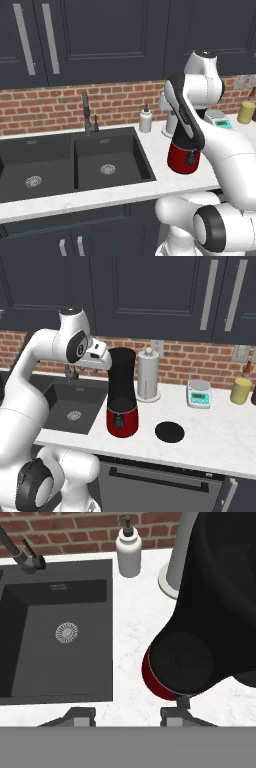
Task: Close the lid blender by securely placing the lid on top.
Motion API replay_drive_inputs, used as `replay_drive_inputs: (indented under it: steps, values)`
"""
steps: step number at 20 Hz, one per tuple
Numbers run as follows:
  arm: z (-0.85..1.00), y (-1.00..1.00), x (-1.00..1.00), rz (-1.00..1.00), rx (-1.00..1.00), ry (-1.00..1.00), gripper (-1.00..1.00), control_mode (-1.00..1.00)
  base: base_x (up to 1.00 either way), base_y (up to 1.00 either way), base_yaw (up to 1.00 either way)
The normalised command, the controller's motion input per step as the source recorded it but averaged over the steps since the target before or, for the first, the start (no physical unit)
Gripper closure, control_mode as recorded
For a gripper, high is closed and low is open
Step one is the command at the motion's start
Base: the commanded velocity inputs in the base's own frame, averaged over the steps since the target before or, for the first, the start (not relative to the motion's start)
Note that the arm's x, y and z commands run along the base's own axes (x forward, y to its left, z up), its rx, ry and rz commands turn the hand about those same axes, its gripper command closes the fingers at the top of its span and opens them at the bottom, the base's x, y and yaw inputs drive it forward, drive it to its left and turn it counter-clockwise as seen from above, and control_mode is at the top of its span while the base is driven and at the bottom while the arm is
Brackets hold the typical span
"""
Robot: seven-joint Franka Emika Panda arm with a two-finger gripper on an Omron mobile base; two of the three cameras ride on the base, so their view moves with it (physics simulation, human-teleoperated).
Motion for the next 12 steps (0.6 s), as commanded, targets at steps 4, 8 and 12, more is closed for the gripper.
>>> replay_drive_inputs:
  steps: [4, 8, 12]
  values:
    - [0.0, 0.0, -0.03, 0.0, 0.0, 0.0, -1.0, -1.0, 0.0, 0.0, 0.0]
    - [0.0, 0.0, -0.11, 0.0, 0.0, 0.0, -1.0, -1.0, 0.0, 0.0, 0.0]
    - [0.0, -0.02, -0.62, -0.02, -0.06, -0.14, -1.0, -1.0, 0.0, 0.0, 0.0]
